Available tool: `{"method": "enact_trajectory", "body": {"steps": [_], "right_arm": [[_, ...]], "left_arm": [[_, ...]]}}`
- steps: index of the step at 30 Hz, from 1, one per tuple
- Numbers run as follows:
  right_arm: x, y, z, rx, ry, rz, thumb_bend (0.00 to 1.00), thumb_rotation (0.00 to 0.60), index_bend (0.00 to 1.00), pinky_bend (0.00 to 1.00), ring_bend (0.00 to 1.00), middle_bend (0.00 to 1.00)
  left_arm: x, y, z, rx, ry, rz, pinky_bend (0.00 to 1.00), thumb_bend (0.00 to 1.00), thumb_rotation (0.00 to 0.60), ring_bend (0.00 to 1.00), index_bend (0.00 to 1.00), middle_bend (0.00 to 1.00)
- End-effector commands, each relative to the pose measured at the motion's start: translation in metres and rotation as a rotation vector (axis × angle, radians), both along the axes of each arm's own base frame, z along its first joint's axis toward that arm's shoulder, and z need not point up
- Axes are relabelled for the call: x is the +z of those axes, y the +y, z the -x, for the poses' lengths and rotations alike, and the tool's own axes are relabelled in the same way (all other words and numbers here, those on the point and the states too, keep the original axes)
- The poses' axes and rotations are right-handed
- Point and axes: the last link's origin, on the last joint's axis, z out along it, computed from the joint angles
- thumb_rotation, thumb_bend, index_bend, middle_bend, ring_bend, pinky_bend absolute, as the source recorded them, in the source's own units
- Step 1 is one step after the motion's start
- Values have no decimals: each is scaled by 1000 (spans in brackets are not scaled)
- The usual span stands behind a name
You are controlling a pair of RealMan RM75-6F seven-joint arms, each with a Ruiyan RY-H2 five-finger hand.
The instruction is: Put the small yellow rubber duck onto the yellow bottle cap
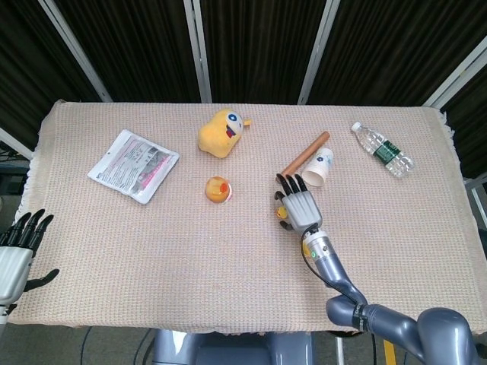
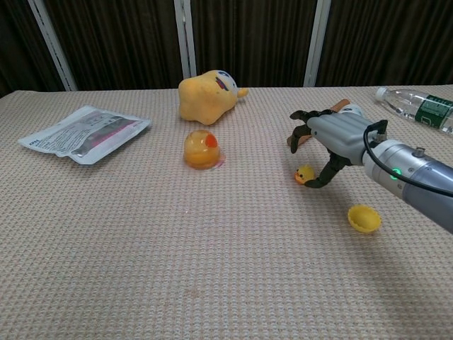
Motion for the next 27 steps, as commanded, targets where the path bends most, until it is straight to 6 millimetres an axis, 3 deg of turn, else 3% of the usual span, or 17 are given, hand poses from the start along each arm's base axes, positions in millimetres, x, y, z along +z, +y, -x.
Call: {"method": "enact_trajectory", "body": {"steps": [1, 27], "right_arm": [[-3, -3, 3, -15, 2, -7, 148, 600, 355, 0, 0, 0], [-7, -9, 9, -23, 15, -6, 153, 600, 468, 0, 0, 0]], "left_arm": [[0, 0, -1, -5, 3, 0, 189, 0, 600, 0, 0, 0], [0, 1, -1, 0, -10, 6, 189, 0, 600, 0, 0, 0]]}}
